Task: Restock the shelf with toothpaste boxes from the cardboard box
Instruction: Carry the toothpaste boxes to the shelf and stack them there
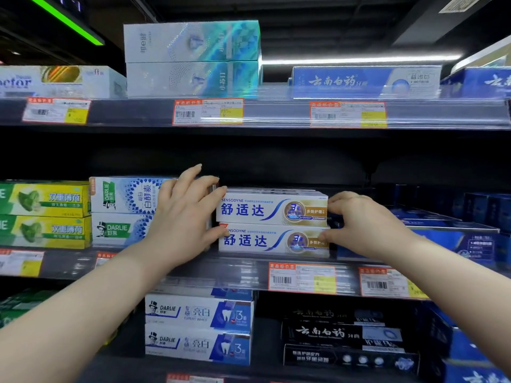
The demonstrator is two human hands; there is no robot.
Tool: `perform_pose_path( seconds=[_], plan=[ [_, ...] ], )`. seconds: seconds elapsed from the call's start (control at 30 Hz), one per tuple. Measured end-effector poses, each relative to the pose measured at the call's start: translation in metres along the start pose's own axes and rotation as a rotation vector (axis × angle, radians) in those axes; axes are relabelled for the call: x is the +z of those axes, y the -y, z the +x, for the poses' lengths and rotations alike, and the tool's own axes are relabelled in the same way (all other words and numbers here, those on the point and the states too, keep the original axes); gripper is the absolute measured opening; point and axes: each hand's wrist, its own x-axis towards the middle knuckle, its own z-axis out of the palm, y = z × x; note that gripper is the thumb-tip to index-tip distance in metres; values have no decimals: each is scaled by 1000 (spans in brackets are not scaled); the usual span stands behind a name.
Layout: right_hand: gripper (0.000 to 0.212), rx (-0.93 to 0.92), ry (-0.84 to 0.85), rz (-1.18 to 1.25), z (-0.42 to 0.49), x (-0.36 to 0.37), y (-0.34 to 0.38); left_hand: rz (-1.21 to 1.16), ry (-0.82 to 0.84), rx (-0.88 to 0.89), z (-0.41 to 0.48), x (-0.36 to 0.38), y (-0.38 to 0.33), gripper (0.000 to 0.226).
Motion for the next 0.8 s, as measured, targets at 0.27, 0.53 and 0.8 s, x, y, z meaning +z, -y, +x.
perform_pose_path(
  seconds=[0.27, 0.53, 0.8],
  plan=[
    [26, 110, 38, -100, 14, 1, 6, 39, 40, -17, 8, 8, -4, 74],
    [23, 161, 83, -58, 18, 4, 10, 33, 63, -50, 12, 12, -7, 72],
    [20, 147, 95, -25, 15, 3, 9, 53, 57, -58, 10, 11, -6, 71]
  ],
)
